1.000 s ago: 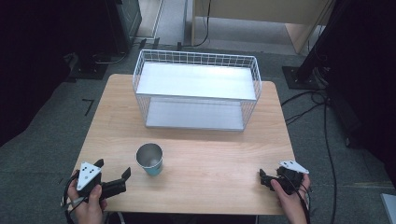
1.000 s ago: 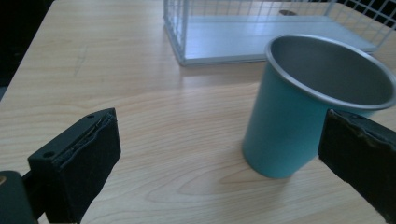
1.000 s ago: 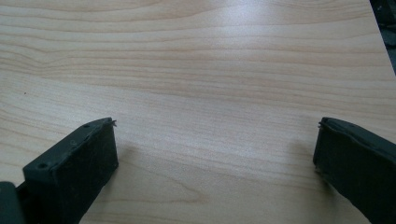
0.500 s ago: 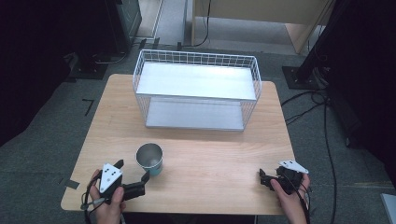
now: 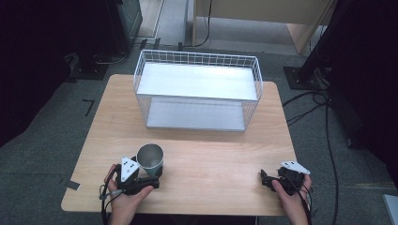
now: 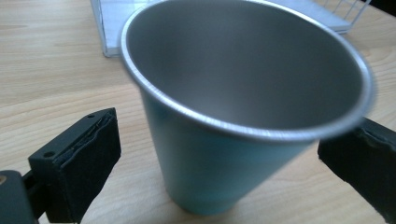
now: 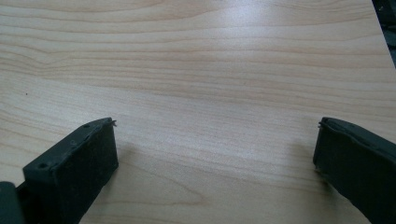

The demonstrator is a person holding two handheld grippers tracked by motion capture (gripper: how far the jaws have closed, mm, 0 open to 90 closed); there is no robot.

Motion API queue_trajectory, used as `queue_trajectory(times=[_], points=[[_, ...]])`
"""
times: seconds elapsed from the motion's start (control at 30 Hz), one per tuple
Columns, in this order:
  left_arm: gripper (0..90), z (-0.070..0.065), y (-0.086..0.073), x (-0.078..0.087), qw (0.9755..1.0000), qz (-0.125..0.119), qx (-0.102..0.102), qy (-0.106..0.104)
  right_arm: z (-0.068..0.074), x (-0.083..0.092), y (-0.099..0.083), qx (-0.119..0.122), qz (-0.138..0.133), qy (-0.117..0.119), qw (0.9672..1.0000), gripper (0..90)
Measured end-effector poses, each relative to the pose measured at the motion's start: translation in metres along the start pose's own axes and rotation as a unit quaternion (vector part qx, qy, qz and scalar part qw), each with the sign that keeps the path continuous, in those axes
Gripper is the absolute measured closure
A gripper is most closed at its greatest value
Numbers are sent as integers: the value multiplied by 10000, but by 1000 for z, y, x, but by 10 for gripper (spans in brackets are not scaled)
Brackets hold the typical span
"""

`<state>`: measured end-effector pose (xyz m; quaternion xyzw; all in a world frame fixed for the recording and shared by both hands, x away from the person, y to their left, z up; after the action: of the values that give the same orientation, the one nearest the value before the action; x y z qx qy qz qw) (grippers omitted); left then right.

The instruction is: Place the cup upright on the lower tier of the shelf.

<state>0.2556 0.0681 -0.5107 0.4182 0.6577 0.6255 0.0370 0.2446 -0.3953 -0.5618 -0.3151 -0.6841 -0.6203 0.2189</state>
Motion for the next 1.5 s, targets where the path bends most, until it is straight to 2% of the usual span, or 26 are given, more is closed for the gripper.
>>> queue_trajectory(times=[0.2, 0.33, 0.5, 0.67, 0.83, 1.0, 1.37, 1.5], points=[[8, 0, 1, -12, 9998, 103, -49, 165, 0, 0, 0, -9, 8, 4, 10000, 0], [61, 2, 5, -15, 9997, -18, 2, 259, 0, 0, 0, 1, -1, -1, 10000, 0], [151, 3, 7, -18, 9994, -66, -62, 334, 0, 0, 0, 0, 0, 0, 10000, 0], [157, 7, 9, -19, 9989, -159, -32, 441, 0, 0, 0, -9, 8, 4, 10000, 0], [160, 8, 12, -18, 9988, -207, -54, 452, 0, 0, 0, -8, 8, 4, 10000, 0], [160, 6, 23, -15, 9982, -339, -91, 489, 0, 0, 0, -9, 8, 5, 10000, 0], [161, 2, 56, -12, 9950, -752, -385, 532, 0, 0, 0, 2, -1, 1, 10000, 0], [162, 1, 68, -14, 9938, -822, -497, 560, 0, 0, 0, -8, 8, 5, 10000, 0]])
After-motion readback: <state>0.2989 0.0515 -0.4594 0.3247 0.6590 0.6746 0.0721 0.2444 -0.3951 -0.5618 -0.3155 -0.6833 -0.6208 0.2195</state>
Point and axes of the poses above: each handheld gripper's, and its own axes: x roughly backward along the jaws, y roughly out of its top, z roughly to its left, the point moved 5 cm from there along -x, roughly forward along the jaws, and after that the axes turned 13 degrees about -y, right-handed, at the moved point
